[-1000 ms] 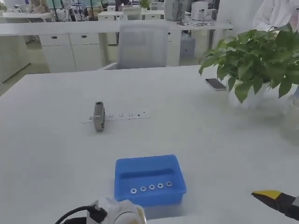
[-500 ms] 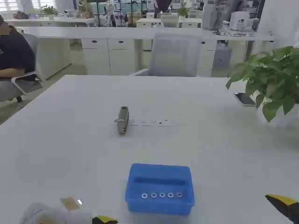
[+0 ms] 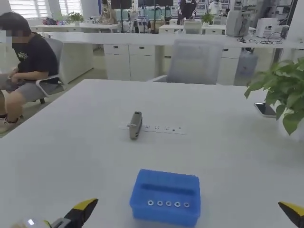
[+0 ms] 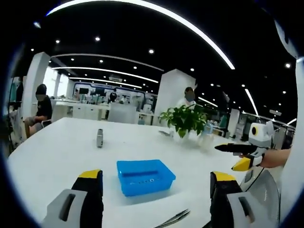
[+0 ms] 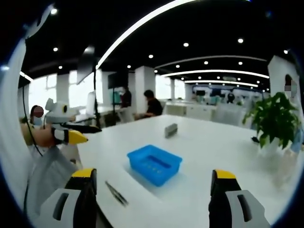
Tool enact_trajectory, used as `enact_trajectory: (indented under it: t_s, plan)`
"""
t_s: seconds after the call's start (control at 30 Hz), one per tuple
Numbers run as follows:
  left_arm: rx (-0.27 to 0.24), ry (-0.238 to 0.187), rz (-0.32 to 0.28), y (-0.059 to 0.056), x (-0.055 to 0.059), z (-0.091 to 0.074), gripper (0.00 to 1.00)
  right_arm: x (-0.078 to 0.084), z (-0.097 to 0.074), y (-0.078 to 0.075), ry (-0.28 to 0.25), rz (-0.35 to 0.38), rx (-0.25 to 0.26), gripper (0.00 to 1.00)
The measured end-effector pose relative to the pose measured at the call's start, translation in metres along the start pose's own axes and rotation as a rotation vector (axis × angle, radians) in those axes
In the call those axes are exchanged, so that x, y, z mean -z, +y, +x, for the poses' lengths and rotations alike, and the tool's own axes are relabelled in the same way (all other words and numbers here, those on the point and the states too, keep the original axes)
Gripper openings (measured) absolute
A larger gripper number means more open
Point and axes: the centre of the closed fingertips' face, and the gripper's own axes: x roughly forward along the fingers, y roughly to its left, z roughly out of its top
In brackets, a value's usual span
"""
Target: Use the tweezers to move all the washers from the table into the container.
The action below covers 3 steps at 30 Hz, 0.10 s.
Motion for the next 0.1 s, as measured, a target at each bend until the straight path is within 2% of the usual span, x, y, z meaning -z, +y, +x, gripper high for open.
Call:
enact_trajectory:
  t_s: [0.03, 0.1]
  plan:
    - [-0.017, -0.010, 0.008, 0.0022, -0.0018, 0.0009, 0.99, -0.0005, 0.0003, -0.0008, -0.005, 0.000, 0.005, 0.99]
    - [-0.043, -0.066, -0.001, 0.0051, -0.0100, 0.0037, 0.99, -0.0019, 0.0010, -0.0024, -0.023, 0.006, 0.012, 0.99]
